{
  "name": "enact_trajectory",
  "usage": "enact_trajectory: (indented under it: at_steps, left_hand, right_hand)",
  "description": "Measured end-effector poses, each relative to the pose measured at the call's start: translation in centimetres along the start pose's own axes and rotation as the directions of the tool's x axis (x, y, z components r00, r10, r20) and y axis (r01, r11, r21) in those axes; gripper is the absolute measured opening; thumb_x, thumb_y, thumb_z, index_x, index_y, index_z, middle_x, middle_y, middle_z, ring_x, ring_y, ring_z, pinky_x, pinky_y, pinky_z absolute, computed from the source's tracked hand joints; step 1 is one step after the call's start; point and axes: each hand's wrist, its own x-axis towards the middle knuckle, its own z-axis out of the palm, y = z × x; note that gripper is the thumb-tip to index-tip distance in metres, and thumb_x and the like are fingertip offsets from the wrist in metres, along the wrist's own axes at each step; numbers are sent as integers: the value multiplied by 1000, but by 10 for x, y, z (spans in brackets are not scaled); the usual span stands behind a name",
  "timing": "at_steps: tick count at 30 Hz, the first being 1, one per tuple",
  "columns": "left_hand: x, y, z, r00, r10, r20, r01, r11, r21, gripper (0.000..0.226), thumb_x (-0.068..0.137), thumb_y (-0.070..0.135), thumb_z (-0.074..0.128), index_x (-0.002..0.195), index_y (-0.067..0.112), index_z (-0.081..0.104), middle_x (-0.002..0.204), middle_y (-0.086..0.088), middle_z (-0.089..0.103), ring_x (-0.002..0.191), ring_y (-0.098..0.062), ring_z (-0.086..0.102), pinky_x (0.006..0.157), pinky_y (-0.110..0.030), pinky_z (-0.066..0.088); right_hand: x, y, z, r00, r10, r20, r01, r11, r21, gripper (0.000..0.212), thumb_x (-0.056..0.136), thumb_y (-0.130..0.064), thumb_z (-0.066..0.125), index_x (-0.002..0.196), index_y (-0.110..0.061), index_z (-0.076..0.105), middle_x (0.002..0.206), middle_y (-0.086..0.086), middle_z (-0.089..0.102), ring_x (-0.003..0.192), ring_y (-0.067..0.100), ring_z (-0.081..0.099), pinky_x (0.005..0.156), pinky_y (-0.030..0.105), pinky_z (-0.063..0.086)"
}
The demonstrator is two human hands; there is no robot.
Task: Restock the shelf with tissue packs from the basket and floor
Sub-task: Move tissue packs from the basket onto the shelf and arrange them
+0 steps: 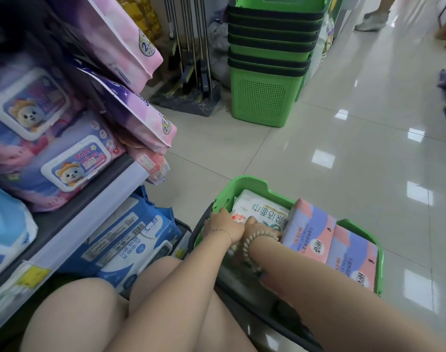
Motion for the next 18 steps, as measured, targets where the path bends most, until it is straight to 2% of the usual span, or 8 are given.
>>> enact_trajectory:
  at_steps: [4,6,8,10,14,18]
  left_hand:
    - [-5,3,-17,1000,-1,-23,-1,996,-87,45,82,38,59,123,29,44,129,-10,40,118,-34,40,102,-44,37]
    - [-7,1,-25,998,-34,-43,29,993,-114,59,77,41,65,128,29,39,130,-10,38,120,-34,37,103,-46,37]
    - [-10,-4,-31,997,-64,-40,57,985,-163,77,70,47,72,133,24,35,133,-11,38,122,-33,38,103,-47,38]
    - [-16,-10,-36,997,-72,-9,67,965,-252,91,65,49,76,137,20,29,136,-11,40,124,-32,41,102,-46,40]
    - [-29,-16,-43,998,-64,-10,57,944,-326,107,61,54,79,143,17,21,142,-9,34,129,-30,37,103,-43,40]
    - [-41,-16,-57,997,-45,-61,15,907,-421,105,63,48,83,144,14,24,142,-11,33,127,-29,42,97,-37,41]
  right_hand:
    - [-8,-6,-7,1000,8,-6,-8,999,51,57,87,-35,57,132,-13,28,120,15,53,109,33,52,88,45,43]
    - [-17,-3,-14,999,-20,-30,24,993,116,69,76,-40,70,126,-14,30,115,14,54,107,34,53,89,46,46]
    - [-34,4,-23,997,-70,-41,75,990,122,91,55,-49,82,119,-15,28,111,11,52,105,34,55,87,47,50]
    - [-49,9,-28,990,-128,-65,137,977,162,103,43,-54,84,119,-16,26,110,9,49,104,32,55,85,46,52]
    - [-67,13,-34,966,-201,-161,236,942,237,100,53,-50,83,125,-13,23,110,10,48,101,29,55,85,40,53]
    - [-85,13,-43,919,-289,-270,359,896,263,93,57,-53,77,122,-12,25,102,6,42,97,27,53,81,38,52]
